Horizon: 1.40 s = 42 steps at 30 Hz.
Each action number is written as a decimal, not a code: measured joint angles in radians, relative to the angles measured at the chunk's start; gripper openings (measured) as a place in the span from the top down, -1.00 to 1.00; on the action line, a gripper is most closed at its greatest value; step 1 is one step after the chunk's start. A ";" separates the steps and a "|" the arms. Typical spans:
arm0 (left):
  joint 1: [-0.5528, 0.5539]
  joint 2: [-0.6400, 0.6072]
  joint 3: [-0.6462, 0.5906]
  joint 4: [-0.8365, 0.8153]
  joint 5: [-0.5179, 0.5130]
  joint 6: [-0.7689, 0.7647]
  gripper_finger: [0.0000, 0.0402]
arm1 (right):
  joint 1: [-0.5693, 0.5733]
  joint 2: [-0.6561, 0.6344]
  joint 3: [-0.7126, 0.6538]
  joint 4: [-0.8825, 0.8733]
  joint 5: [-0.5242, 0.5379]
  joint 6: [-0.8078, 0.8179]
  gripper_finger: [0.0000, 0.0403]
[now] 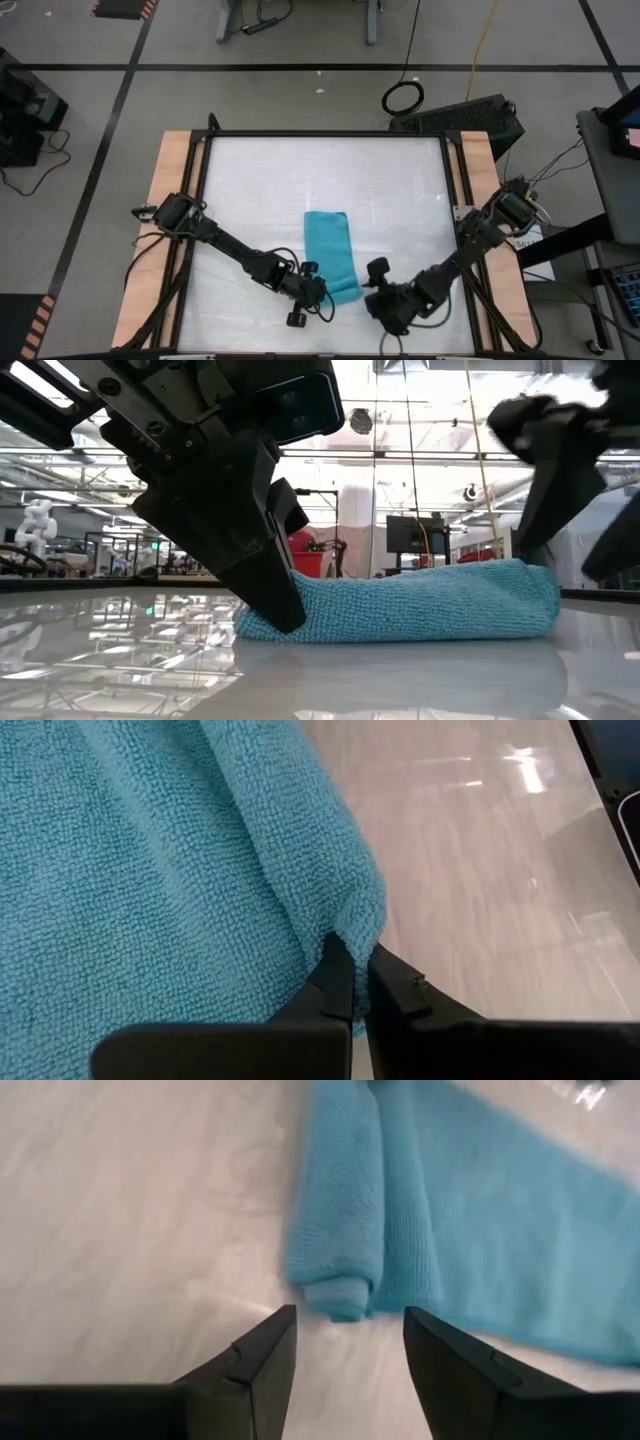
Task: Roll towel into tight, uniform cylinder
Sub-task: Roll the blue microfiber towel
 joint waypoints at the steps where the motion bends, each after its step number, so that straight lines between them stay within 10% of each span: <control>1: 0.002 0.000 0.000 0.000 0.003 -0.001 0.96 | 0.015 0.007 0.000 0.009 0.026 -0.030 0.13; 21: 0.013 0.001 -0.001 0.007 0.043 -0.022 0.94 | 0.055 0.170 0.004 0.249 0.243 -0.396 0.13; 29: 0.026 0.001 -0.001 0.008 0.088 -0.002 0.92 | -0.004 0.172 0.004 0.240 0.191 -0.378 0.24; 42: 0.025 -0.033 -0.004 -0.040 0.172 0.017 0.90 | -0.130 0.163 0.003 0.227 -0.084 -0.130 0.94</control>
